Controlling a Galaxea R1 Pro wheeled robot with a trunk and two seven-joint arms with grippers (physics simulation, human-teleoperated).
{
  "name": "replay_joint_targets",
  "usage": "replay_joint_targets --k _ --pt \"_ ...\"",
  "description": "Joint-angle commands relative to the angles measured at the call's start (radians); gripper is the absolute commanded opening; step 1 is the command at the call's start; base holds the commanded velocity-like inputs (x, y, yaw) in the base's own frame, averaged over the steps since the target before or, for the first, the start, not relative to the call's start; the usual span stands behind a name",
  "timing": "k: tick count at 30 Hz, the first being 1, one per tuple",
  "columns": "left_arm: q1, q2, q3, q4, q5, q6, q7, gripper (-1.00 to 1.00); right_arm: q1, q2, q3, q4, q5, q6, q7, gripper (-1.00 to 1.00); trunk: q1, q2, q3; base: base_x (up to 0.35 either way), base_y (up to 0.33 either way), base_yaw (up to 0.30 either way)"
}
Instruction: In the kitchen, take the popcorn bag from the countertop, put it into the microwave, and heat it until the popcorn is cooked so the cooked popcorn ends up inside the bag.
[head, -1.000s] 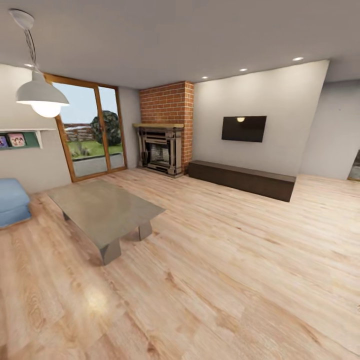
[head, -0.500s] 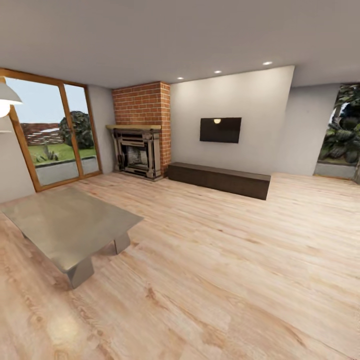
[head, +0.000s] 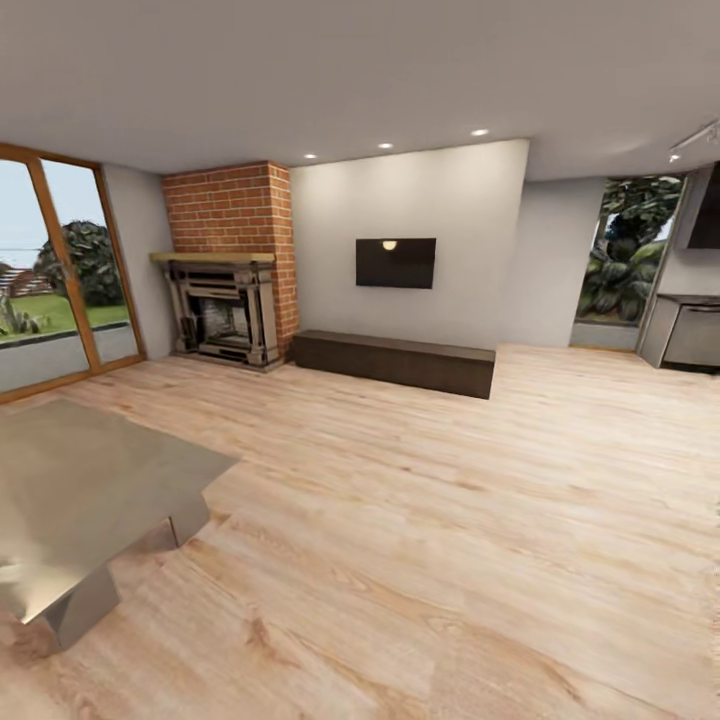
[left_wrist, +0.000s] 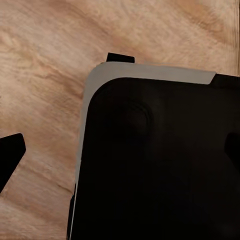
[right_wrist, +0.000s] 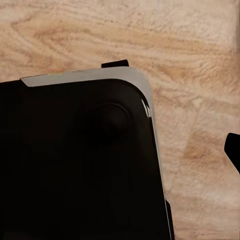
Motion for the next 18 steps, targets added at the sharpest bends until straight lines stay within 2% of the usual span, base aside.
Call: replay_joint_targets --k 1,18 --pt "0.0 0.0 0.002 0.0 0.002 -0.002 -0.004 1.0 -0.001 0.0 -0.002 0.002 -0.006 -0.006 0.001 1.0 0.001 0.0 0.0 0.321 0.0 -0.268" --pt "0.0 0.0 0.003 0.0 -0.004 -0.002 -0.004 1.0 -0.001 0.0 -0.002 0.002 -0.006 -0.006 0.001 1.0 0.001 0.0 0.01 0.321 0.0 -0.268"
